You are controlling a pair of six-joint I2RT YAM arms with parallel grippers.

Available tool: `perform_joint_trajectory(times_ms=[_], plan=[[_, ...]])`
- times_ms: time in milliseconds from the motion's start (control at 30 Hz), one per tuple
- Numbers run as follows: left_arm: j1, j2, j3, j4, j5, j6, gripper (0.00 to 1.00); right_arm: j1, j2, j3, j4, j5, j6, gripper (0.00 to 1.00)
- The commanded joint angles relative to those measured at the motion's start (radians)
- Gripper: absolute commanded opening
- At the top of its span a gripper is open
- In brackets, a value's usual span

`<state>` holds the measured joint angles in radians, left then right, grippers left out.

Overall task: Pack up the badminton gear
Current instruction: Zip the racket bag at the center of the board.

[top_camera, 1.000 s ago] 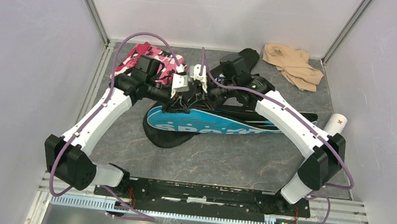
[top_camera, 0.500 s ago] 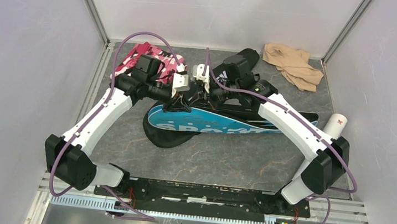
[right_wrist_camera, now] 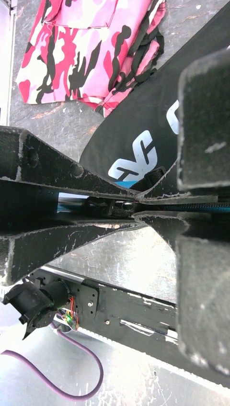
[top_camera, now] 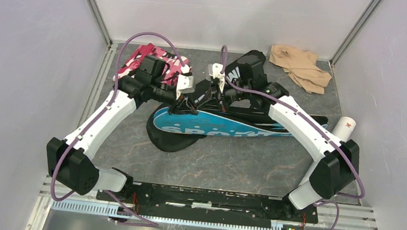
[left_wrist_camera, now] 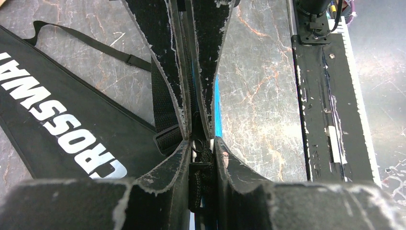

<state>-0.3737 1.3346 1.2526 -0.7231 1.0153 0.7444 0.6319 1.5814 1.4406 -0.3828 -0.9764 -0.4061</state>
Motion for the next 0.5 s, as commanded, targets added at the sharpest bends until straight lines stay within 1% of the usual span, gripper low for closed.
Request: perform_joint_trajectory(times_ms=[0,133,200,300,467], plan=[[0.030,-0.003,-0.001,-0.035,0.020,-0.048,0.02,-0.060,-0.024,-0.027,-0.029,-0.018,0.010,0.02],[0.036,0.000,0.001,-0.035,0.026,-0.053,0.02,-0.073,-0.023,-0.025,-0.018,-0.022,0.025,0.03],[0.036,0.001,0.001,-0.037,0.026,-0.053,0.02,-0.080,-0.022,-0.025,-0.010,-0.026,0.037,0.06],[0.037,0.004,0.002,-0.038,0.025,-0.051,0.02,-0.083,-0.018,-0.023,-0.001,-0.027,0.050,0.08],[0.037,0.013,0.007,-0.039,0.026,-0.058,0.02,-0.082,-0.012,-0.024,0.007,-0.029,0.062,0.17]])
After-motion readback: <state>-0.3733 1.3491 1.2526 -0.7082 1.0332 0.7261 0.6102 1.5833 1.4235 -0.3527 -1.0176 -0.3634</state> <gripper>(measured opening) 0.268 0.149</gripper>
